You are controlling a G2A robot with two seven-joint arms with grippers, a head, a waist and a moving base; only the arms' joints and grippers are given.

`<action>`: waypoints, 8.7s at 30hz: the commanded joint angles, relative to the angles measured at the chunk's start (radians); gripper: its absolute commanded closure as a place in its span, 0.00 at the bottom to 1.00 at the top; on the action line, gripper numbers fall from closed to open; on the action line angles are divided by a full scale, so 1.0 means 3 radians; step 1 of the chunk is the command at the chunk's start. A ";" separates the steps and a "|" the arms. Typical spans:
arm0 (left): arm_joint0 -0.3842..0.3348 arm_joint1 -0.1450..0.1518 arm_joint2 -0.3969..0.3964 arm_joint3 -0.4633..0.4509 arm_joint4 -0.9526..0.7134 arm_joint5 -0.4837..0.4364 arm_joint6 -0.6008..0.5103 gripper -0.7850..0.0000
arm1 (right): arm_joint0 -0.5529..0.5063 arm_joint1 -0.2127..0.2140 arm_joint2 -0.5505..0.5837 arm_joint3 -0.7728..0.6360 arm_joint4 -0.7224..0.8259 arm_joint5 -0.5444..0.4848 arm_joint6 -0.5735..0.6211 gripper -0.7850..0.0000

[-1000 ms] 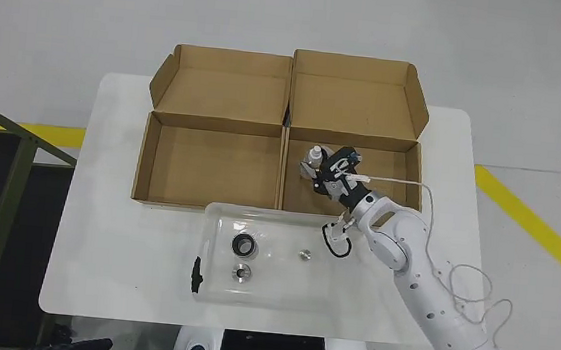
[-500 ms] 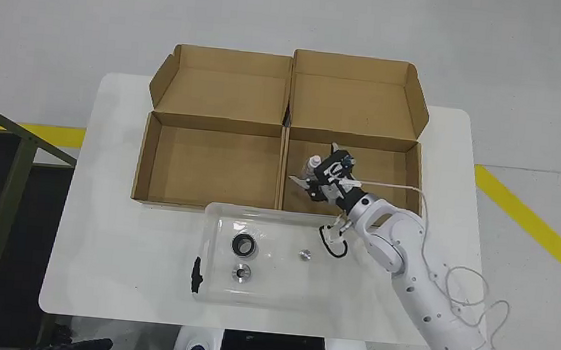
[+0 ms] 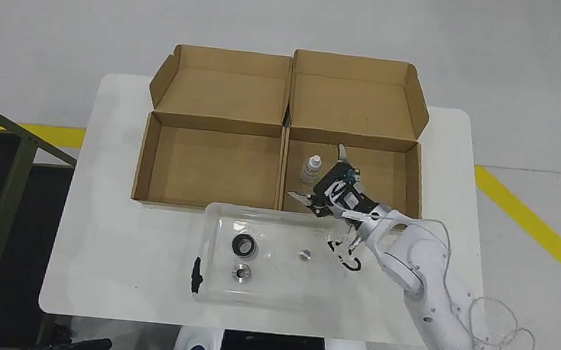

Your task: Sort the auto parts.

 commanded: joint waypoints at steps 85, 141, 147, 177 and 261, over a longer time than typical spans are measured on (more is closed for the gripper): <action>0.0000 0.0000 0.0000 0.0000 0.0000 0.0000 0.0000 0.00 | -0.0437 0.0220 -0.0521 -0.0536 -0.0770 -0.0949 0.1740 0.56; 0.0000 0.0000 0.0000 0.0000 0.0000 0.0000 0.0000 0.00 | -0.0604 0.0246 0.0022 -0.0467 0.0470 -0.0695 -0.1030 1.00; 0.0000 0.0000 0.0000 0.0000 0.0000 0.0000 0.0000 0.00 | -0.0647 0.0243 0.0124 -0.0485 0.0571 -0.0605 -0.1326 1.00; 0.0000 0.0000 0.0000 0.0000 0.0000 0.0000 0.0000 0.00 | -0.0785 0.0273 0.0521 -0.0566 0.0883 -0.0845 -0.1599 1.00; 0.0000 0.0000 0.0000 0.0000 0.0000 0.0000 0.0000 0.00 | 0.0896 0.0230 -0.0136 0.1035 0.0371 -0.0600 0.1126 0.00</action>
